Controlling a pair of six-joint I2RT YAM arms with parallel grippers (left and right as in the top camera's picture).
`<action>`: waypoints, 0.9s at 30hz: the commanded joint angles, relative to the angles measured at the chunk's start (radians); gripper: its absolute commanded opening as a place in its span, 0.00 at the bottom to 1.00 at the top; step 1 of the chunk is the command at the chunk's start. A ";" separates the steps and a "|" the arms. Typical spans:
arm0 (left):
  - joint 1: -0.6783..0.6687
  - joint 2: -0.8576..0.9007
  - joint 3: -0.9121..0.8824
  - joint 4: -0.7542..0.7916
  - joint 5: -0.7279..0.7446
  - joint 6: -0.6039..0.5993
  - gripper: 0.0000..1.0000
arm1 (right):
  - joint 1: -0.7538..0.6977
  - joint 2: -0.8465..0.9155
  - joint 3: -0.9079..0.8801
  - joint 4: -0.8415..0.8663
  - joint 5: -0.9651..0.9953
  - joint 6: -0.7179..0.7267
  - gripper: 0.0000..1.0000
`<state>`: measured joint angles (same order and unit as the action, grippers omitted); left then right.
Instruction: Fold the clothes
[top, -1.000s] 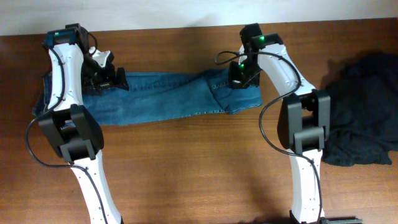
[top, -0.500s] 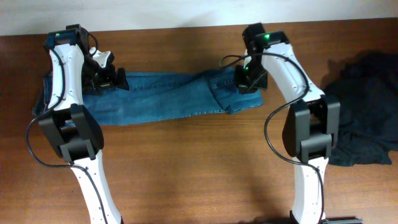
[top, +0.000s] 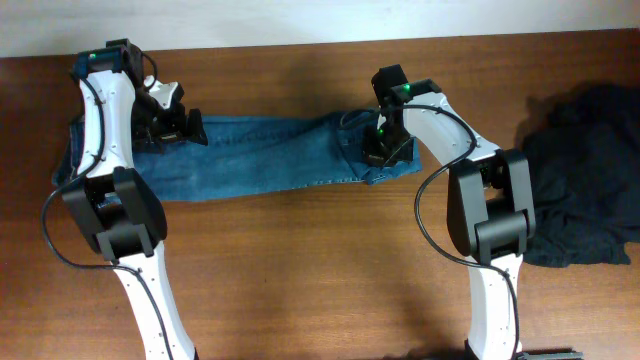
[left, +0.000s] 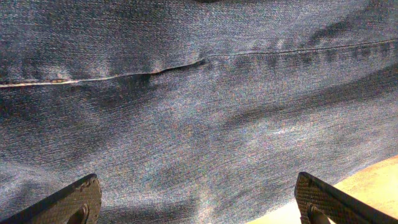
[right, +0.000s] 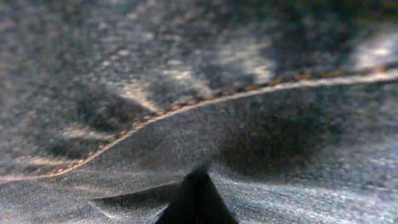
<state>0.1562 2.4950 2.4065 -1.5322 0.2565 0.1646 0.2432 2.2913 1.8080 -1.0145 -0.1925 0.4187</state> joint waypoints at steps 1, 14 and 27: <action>-0.003 -0.007 -0.006 -0.002 0.001 0.013 0.99 | 0.004 -0.018 0.061 -0.036 0.002 0.005 0.04; -0.003 -0.007 -0.006 -0.001 0.001 0.013 0.99 | 0.006 -0.039 0.265 -0.032 0.045 0.002 0.07; -0.003 -0.007 -0.006 -0.011 0.001 0.013 0.99 | 0.006 0.156 0.265 0.092 0.047 0.029 0.04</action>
<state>0.1562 2.4950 2.4065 -1.5406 0.2565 0.1646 0.2432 2.4214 2.0720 -0.9146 -0.1612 0.4309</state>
